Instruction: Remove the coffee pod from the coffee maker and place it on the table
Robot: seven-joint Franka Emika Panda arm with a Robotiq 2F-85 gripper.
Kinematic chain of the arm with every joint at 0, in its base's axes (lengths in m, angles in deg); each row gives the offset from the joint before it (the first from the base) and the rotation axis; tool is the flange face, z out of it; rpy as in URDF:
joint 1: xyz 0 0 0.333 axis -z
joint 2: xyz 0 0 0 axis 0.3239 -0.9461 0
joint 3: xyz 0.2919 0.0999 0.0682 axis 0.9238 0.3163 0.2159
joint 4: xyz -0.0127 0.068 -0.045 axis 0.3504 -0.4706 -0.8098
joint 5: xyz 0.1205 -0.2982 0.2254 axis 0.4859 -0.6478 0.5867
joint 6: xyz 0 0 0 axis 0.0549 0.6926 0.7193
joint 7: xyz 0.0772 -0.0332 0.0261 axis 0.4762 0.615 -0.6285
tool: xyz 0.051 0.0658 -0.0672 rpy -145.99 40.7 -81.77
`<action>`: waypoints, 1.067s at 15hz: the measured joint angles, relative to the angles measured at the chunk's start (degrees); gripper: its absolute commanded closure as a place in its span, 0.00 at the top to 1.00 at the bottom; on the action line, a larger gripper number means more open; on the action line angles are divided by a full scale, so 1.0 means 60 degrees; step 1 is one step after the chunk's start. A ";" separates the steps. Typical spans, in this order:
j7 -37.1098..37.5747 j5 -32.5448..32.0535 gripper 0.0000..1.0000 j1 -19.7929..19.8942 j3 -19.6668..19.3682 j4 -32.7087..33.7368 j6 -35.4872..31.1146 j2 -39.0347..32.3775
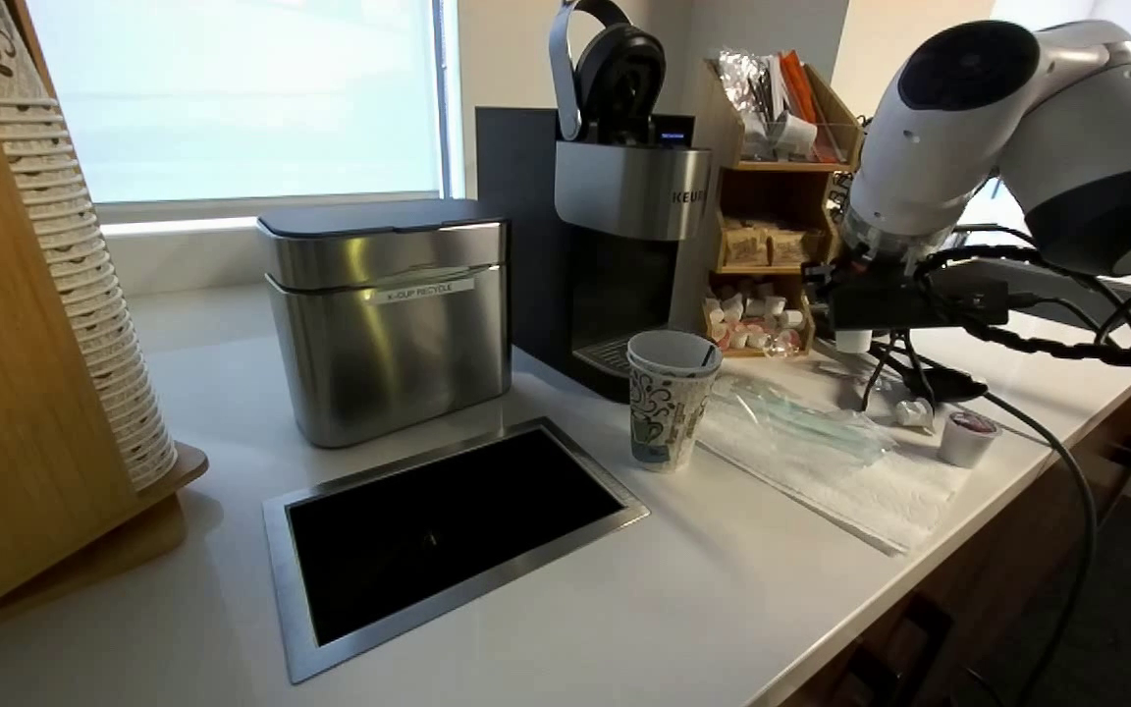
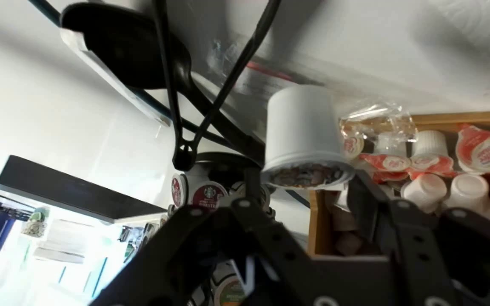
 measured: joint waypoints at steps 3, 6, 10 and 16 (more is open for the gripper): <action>0.0103 0.0000 0.54 -0.0370 -0.0069 0.0300 0.1301 -0.1061; 0.0060 0.0084 0.29 -0.1713 -0.1538 0.0431 0.1088 -0.1092; 0.0230 0.0141 0.29 -0.3752 -0.3605 0.0554 0.1013 -0.0843; 0.1019 0.0080 0.29 -0.8153 -0.7759 0.1387 0.0995 -0.1538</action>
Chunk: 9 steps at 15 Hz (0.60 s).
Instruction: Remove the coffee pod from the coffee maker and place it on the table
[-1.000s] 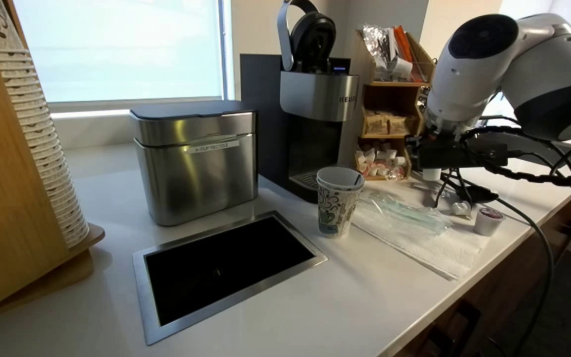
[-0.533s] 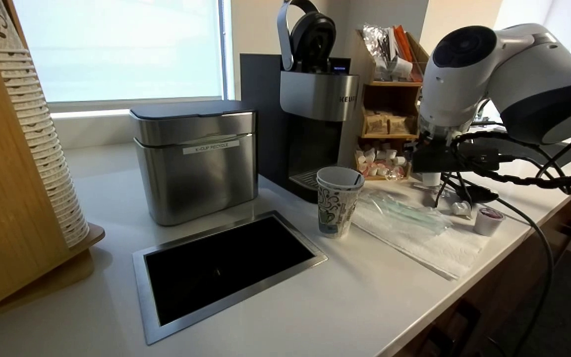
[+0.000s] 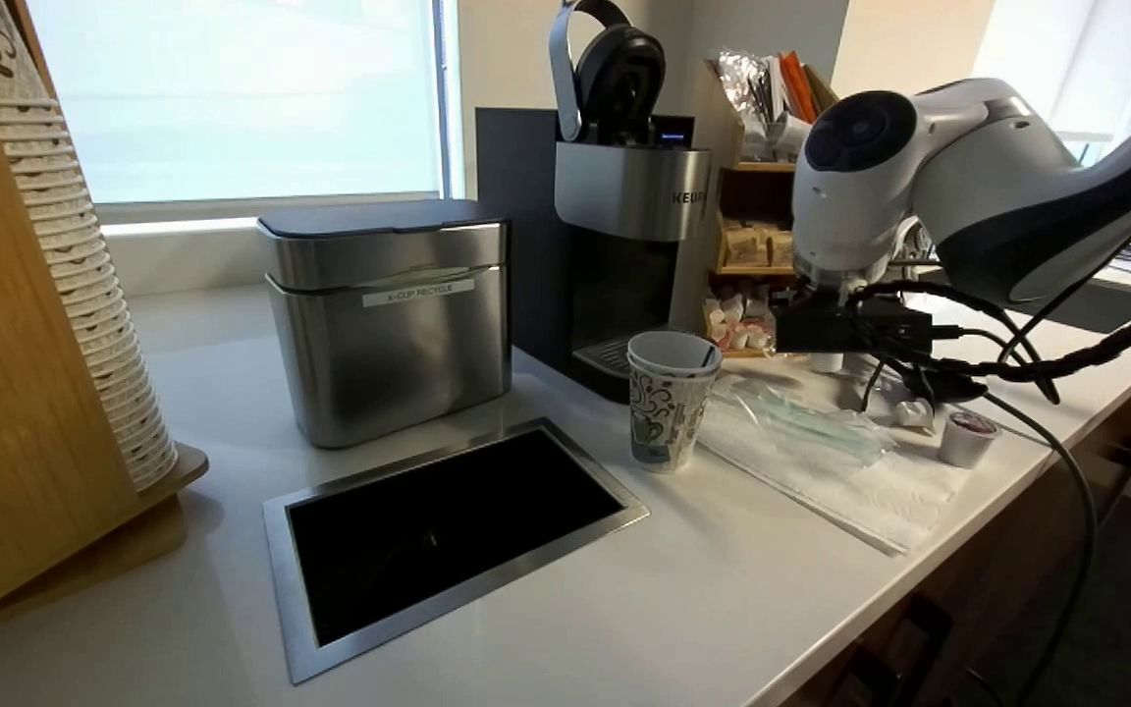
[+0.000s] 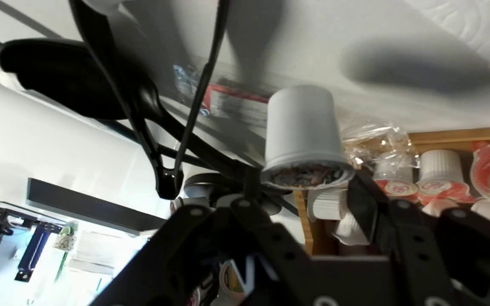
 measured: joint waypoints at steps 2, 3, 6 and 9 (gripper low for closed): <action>0.0122 0.0005 0.29 -0.1030 -0.0953 0.0331 -0.0032 -0.0327; 0.0169 0.0007 0.29 -0.1394 -0.1295 0.0478 -0.0088 -0.0484; 0.0203 0.0045 0.78 -0.2103 -0.1956 0.0798 -0.0245 -0.0856; 0.0203 0.0093 0.95 -0.2524 -0.2271 0.0859 -0.0267 -0.0983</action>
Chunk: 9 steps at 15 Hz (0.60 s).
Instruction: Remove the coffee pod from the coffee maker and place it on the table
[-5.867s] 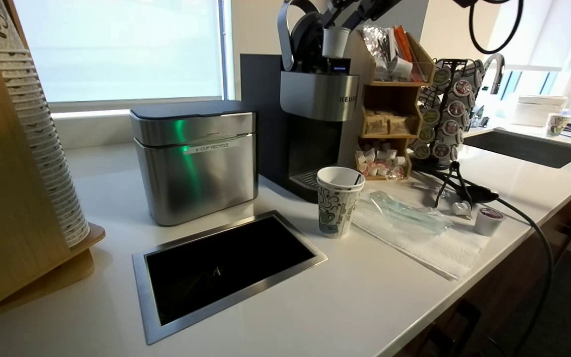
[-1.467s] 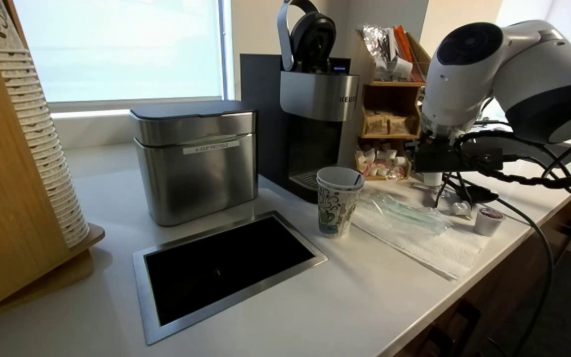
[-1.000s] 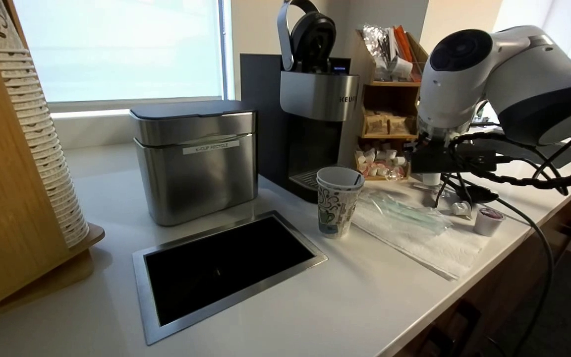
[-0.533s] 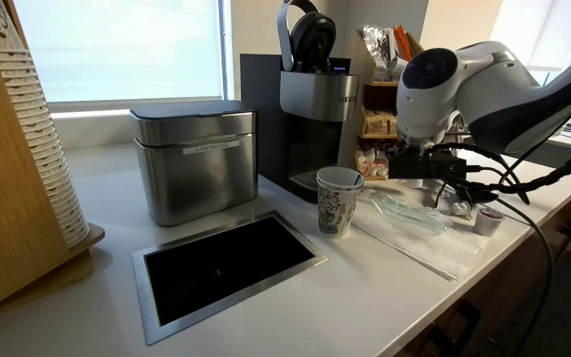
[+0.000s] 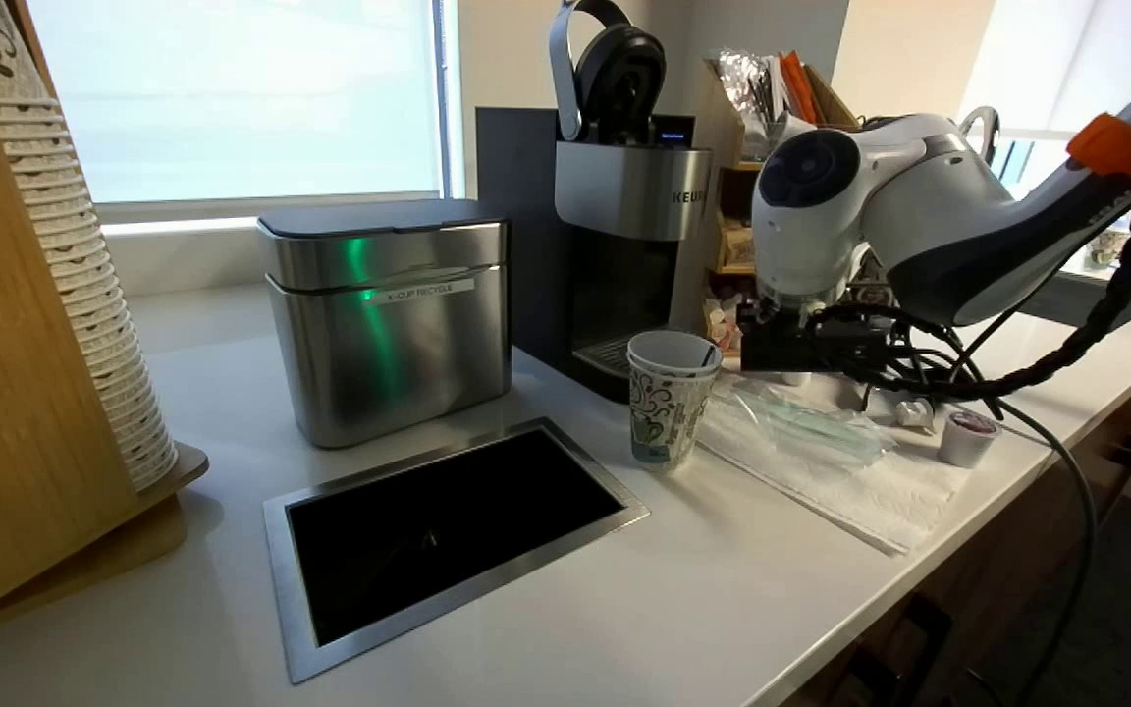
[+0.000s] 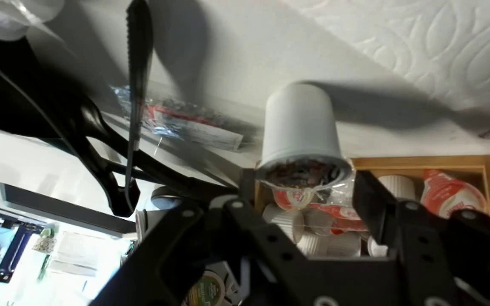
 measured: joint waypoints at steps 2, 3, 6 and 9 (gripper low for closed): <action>0.0000 0.0002 1.00 -0.0189 -0.0102 -0.0009 -0.0002 0.0040; 0.0002 0.0011 1.00 -0.0260 -0.0128 -0.0032 -0.0002 0.0096; 0.0069 0.0102 1.00 -0.0428 -0.0195 -0.0259 -0.0002 0.0498; -0.0209 0.0788 1.00 -0.0469 -0.0217 -0.0904 -0.0002 0.1277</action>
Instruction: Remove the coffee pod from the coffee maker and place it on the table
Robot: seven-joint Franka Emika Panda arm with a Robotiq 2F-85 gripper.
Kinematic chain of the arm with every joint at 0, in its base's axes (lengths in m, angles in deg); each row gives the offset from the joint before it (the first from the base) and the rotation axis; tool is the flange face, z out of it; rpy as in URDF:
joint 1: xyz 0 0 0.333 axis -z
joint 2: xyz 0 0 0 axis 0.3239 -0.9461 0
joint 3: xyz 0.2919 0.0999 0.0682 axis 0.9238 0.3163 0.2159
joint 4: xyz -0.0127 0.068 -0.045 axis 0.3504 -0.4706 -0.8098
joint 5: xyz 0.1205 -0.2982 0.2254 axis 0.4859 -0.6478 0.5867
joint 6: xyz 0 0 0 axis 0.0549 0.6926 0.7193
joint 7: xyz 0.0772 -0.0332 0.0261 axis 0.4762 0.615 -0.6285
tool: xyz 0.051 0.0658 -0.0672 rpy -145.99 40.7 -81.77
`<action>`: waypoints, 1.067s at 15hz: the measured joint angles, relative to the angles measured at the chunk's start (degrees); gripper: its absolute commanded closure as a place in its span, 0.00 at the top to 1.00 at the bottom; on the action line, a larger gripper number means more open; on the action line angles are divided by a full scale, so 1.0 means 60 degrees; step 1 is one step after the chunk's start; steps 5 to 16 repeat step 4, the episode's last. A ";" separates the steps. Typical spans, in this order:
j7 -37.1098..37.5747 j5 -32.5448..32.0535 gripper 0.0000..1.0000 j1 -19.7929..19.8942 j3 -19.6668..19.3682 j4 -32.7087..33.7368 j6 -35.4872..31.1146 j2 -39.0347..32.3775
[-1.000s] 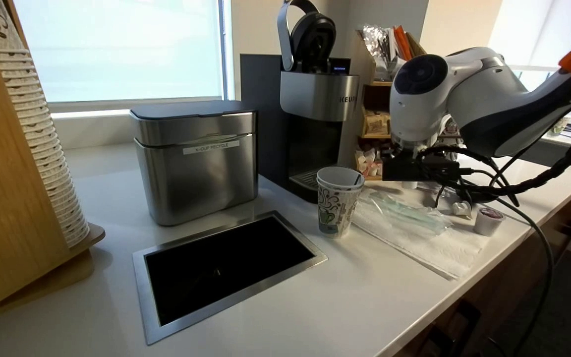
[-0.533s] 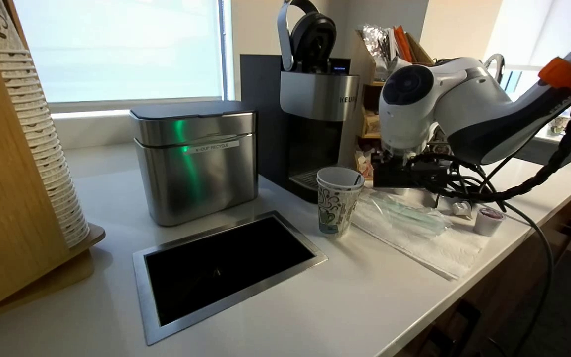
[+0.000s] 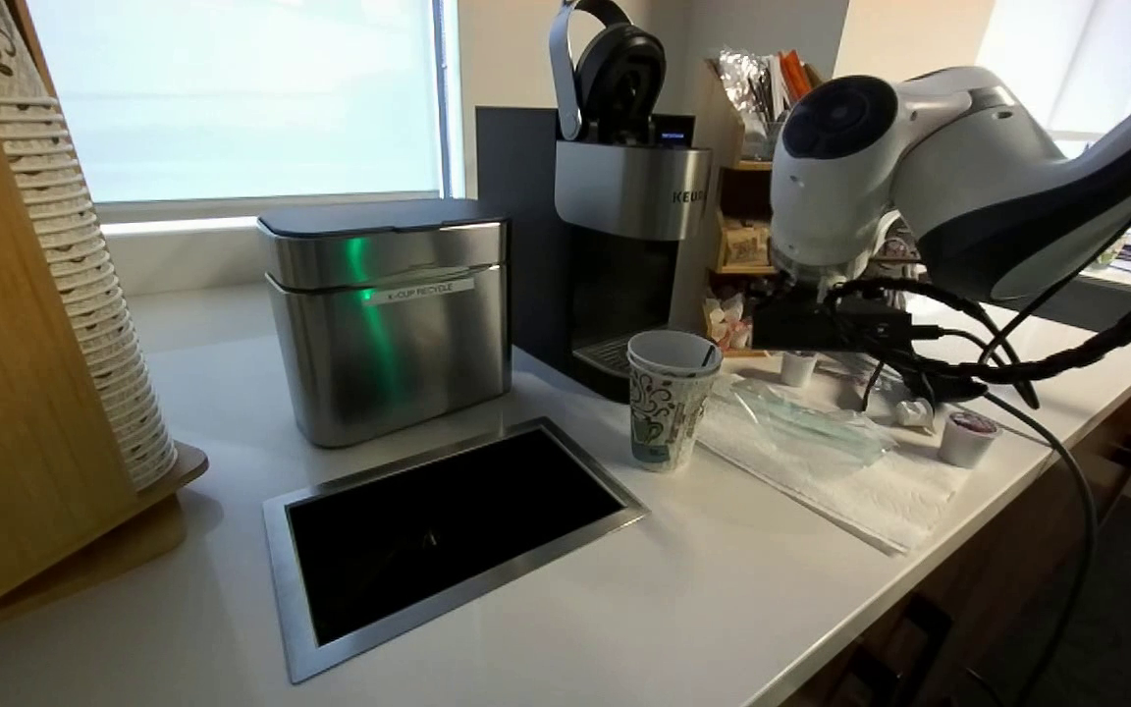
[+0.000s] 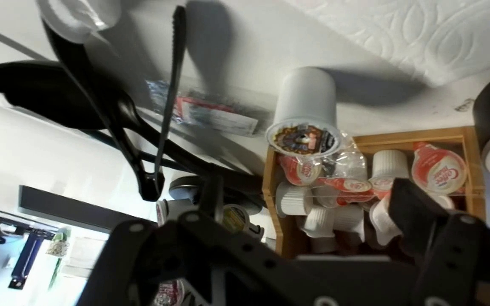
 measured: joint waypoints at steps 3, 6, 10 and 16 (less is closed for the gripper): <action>-0.0634 -0.0364 1.00 0.0085 -0.0284 -0.1332 -0.1233 0.1326; -0.0697 -0.0890 1.00 0.0164 -0.0471 -0.1826 -0.1823 0.1830; -0.0697 -0.0890 1.00 0.0164 -0.0471 -0.1826 -0.1823 0.1830; -0.0697 -0.0890 1.00 0.0164 -0.0471 -0.1826 -0.1823 0.1830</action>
